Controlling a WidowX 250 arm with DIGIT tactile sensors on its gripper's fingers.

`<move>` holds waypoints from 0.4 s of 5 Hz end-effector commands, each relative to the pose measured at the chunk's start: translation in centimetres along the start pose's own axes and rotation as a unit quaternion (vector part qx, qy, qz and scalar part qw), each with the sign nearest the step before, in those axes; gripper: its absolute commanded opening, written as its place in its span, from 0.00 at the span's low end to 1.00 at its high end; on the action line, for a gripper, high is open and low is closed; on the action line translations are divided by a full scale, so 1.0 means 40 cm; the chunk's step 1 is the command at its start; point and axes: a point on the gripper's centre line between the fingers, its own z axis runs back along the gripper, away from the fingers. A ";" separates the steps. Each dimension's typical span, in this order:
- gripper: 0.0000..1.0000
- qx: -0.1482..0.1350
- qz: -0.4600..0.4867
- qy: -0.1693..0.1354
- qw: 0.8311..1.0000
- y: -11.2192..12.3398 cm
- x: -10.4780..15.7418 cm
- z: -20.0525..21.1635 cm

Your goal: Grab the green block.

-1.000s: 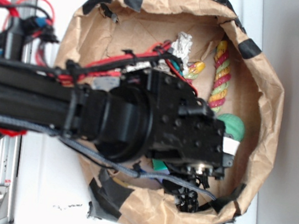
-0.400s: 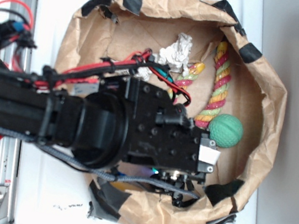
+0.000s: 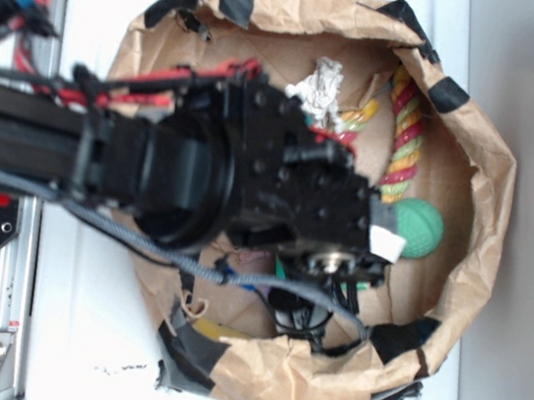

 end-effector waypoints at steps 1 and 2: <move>0.00 0.058 -0.064 -0.154 0.984 0.051 -0.016 0.317; 0.00 0.058 -0.077 -0.119 0.988 0.021 -0.020 0.340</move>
